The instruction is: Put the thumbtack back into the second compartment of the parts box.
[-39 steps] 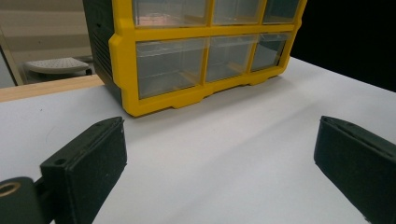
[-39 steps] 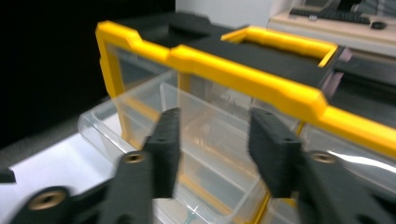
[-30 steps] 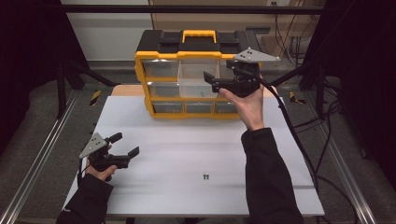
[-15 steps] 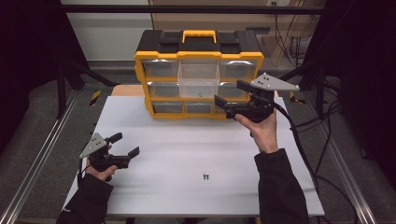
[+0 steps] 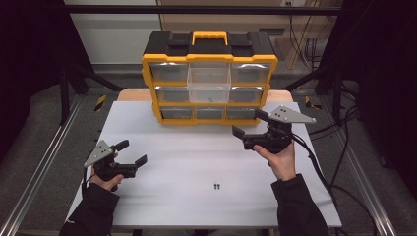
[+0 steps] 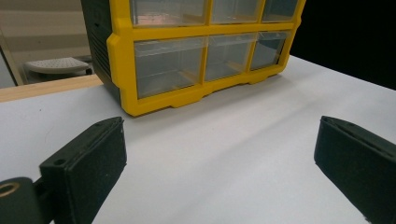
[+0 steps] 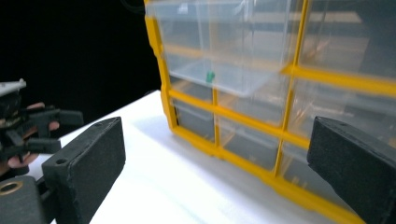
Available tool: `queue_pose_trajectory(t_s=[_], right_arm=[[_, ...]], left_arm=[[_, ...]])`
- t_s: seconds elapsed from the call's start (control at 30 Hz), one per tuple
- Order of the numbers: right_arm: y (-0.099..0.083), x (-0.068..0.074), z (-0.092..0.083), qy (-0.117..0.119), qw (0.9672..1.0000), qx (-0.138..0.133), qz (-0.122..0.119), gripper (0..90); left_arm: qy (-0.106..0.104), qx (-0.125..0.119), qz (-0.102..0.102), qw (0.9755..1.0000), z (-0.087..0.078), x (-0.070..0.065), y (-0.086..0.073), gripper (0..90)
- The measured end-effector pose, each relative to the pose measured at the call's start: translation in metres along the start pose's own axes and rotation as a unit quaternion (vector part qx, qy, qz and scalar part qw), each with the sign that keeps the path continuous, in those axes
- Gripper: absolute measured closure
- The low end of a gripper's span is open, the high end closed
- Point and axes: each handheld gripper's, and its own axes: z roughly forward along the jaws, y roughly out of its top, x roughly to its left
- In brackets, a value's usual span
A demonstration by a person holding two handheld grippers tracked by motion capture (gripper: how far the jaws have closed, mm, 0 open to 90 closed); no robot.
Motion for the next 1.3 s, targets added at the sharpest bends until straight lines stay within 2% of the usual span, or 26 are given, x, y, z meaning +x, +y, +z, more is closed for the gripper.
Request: queue_pose_trajectory(t_s=[0.43, 0.73, 0.9, 1.13, 1.3], right_arm=[[-0.053, 0.002, -0.001, 0.006, 0.9991, 0.035, 0.023, 4.9], [-0.083, 0.007, 0.007, 0.011, 0.9965, 0.077, 0.030, 5.2], [-0.094, 0.013, 0.012, 0.013, 0.9950, 0.096, 0.025, 5.5], [-0.113, 0.027, 0.023, 0.021, 0.9906, 0.135, 0.013, 7.4], [-0.125, 0.035, 0.029, 0.025, 0.9870, 0.158, 0.013, 10.1]], left_arm=[[0.001, -0.001, 0.001, 1.0000, 0.000, 0.000, 0.000, 2.0], [0.000, -0.003, 0.000, 1.0000, -0.001, 0.000, 0.001, 2.0], [0.000, -0.001, 0.002, 1.0000, 0.000, 0.000, 0.001, 2.0], [0.000, -0.003, -0.001, 1.0000, -0.001, 0.000, 0.001, 2.0], [0.000, -0.001, 0.002, 1.0000, -0.001, 0.000, 0.001, 2.0]])
